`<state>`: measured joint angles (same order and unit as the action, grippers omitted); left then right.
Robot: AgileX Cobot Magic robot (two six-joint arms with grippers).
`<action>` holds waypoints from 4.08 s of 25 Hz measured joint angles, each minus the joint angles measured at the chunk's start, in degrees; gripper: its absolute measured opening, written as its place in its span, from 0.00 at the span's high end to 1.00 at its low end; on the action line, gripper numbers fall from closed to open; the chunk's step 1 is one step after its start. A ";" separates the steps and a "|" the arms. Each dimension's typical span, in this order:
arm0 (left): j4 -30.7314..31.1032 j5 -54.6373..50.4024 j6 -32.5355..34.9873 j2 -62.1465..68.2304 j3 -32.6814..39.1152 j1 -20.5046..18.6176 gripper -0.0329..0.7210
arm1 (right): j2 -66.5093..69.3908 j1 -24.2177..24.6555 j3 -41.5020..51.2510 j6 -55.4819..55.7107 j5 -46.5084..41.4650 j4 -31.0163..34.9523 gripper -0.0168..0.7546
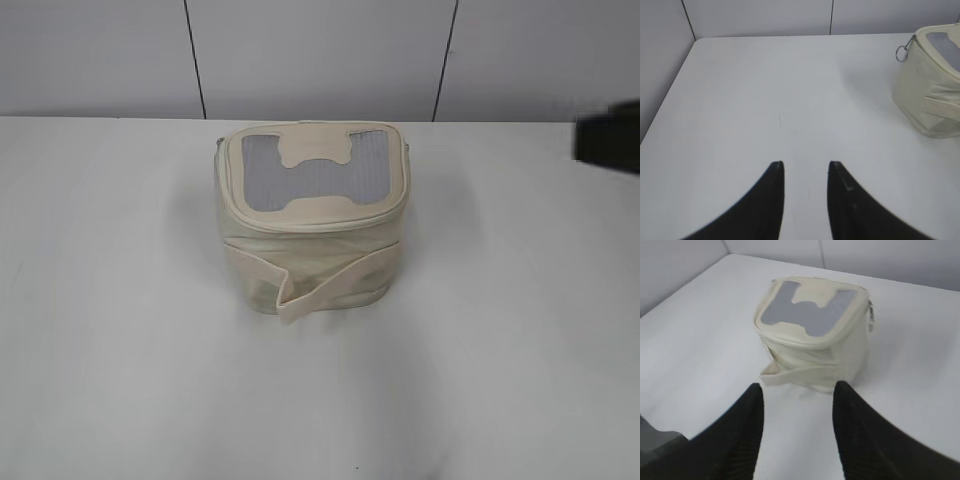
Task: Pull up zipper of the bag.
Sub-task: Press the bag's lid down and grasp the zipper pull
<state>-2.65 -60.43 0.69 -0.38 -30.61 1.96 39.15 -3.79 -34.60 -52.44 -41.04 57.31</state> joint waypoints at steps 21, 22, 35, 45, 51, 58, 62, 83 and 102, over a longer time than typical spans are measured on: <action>-1.35 0.00 0.00 0.00 0.00 0.57 0.65 | 100.16 -17.70 -97.44 -1.23 -25.44 -8.95 0.50; -1.35 0.00 0.00 0.00 0.00 0.57 0.65 | 100.81 -18.35 -97.64 -1.16 -25.44 -9.07 0.50; -4.24 3.47 2.19 10.16 -1.54 0.57 0.64 | 105.16 -19.77 -98.28 0.57 -26.51 -9.12 0.89; -36.59 22.40 55.70 60.09 -12.67 0.57 0.48 | 105.16 -19.77 -98.28 1.34 -27.17 -8.71 0.89; -50.96 21.60 88.04 83.96 -25.82 0.57 0.47 | 105.16 -19.77 -98.28 1.53 -27.19 -8.70 0.89; -54.83 18.11 103.17 101.23 -37.19 2.04 0.39 | 105.16 -19.77 -98.28 1.64 -27.30 -8.70 0.89; -54.98 18.07 105.70 105.96 -40.24 4.41 0.38 | 105.16 -19.77 -98.28 1.75 -27.30 -8.70 0.89; -55.28 25.89 113.65 108.81 -41.78 10.69 0.36 | 105.16 -20.10 -98.35 2.23 -27.34 -8.70 0.90; -51.53 26.61 112.56 111.59 -42.41 11.87 0.96 | 105.16 -20.14 -98.35 2.29 -27.34 -8.76 0.90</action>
<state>-54.18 -33.82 113.25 111.22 -73.03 13.84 144.30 -23.93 -132.94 -50.14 -68.38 48.55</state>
